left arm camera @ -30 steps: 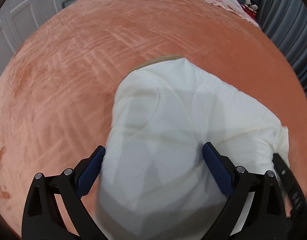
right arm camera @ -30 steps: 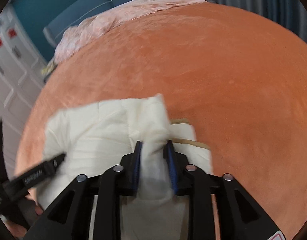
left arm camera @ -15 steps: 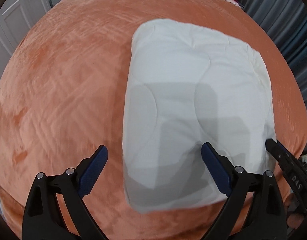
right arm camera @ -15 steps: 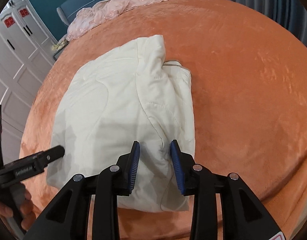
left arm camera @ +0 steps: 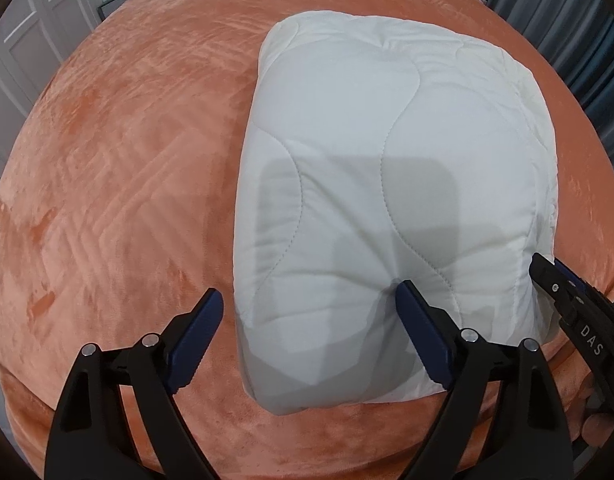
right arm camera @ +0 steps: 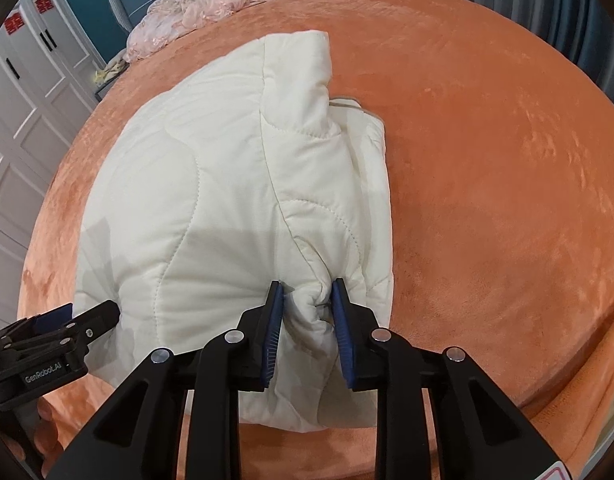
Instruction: Fold large clothes
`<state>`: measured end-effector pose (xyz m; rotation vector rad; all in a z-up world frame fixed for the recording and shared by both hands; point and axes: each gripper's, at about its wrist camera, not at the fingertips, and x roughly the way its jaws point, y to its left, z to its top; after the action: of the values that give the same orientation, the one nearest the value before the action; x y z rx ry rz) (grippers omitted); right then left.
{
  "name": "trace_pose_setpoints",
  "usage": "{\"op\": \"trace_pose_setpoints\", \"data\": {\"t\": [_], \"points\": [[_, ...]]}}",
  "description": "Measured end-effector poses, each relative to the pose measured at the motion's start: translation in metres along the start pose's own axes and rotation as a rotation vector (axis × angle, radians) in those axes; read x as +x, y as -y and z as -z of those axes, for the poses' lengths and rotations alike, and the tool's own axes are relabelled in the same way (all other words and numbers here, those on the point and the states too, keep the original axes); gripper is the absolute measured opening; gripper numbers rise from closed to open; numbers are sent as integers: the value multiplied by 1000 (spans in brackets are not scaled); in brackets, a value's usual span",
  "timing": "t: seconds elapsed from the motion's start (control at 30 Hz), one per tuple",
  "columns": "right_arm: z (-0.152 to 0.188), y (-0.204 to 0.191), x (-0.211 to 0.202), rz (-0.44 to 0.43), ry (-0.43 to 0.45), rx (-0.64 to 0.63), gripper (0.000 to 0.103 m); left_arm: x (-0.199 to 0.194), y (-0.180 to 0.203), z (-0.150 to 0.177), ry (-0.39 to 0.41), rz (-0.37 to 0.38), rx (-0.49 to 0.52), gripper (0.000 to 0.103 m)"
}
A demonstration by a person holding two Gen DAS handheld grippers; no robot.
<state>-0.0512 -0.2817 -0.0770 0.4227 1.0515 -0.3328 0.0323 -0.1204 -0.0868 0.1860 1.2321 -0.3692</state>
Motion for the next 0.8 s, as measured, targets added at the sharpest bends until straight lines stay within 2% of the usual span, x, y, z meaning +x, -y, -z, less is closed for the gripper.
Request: {"op": "trace_pose_setpoints", "data": {"t": [0.43, 0.5, 0.57, 0.6, 0.67, 0.7, 0.73, 0.8], "points": [[5, -7, 9, 20, 16, -15, 22, 9, 4, 2, 11, -17, 10, 90], [5, -5, 9, 16, 20, -14, 22, 10, 3, 2, 12, -19, 4, 95], [4, 0, 4, -4, 30, -6, 22, 11, -4, 1, 12, 16, -23, 98], [4, 2, -2, -19, 41, 3, 24, 11, -12, 0, 6, 61, -46, 98], [6, 8, -17, -38, 70, 25, 32, 10, -35, -2, -31, 209, -137, 98], [7, 13, -29, -37, 95, 45, 53, 8, -46, -1, -43, 265, -182, 97], [8, 20, -38, -31, 118, 70, 68, 6, -58, 0, -42, 312, -229, 97], [11, 33, -50, -62, 151, 113, 70, 0, -74, 2, -19, 339, -274, 97]]}}
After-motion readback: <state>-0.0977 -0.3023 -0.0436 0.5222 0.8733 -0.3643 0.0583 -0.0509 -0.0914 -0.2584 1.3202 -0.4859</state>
